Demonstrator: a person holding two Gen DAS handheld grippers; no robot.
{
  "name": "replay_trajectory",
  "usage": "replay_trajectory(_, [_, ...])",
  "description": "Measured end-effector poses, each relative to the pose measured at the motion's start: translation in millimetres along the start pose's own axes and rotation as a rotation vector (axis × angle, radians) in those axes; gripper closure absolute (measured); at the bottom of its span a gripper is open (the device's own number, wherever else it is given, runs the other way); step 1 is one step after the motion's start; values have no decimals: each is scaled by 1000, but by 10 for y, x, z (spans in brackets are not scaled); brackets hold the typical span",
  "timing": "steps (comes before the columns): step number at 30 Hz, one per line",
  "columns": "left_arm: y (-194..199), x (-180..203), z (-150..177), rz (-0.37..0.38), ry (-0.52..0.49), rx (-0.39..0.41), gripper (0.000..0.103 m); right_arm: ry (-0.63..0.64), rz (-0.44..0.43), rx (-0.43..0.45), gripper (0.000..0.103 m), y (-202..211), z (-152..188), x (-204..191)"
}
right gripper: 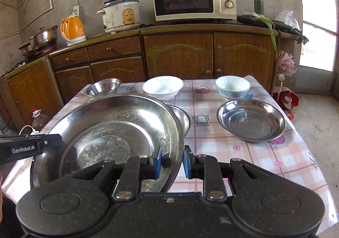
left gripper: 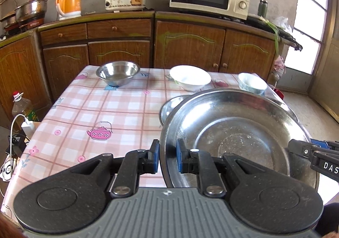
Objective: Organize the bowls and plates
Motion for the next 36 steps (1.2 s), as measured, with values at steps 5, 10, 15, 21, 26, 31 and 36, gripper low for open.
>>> replay_trajectory(5, [-82,79,116,7,-12,-27,87,-9,15,-31,76,-46,124,96])
replay_trajectory(10, [-186,165,226,23,-30,-66,87,-27,29,-72,75,-114,289,213])
replay_trajectory(15, [-298,222,345,21,-49,-110,87,-36,39,-117,75,-200,442,284])
replay_trajectory(21, [-402,264,451,20,-66,-153,87,-47,45,-158,75,-292,576,344])
replay_trajectory(26, [-478,291,518,22,-76,-183,87,-54,52,-185,75,-357,660,395])
replay_trajectory(31, [-529,300,565,21,-80,-195,87,-57,59,-199,75,-418,711,413])
replay_trajectory(36, [-596,290,589,13,-78,-203,87,-56,59,-210,75,-494,752,404])
Point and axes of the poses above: each gripper's, at about its wrist camera, not at the fingertips, and y roughly against the way its jaws point, x to its right, z to its underside, the point moved 2 cm from there along -y, roughly the way its jaws point, and after that the axes turned 3 degrees about y, right-handed, at the moved point
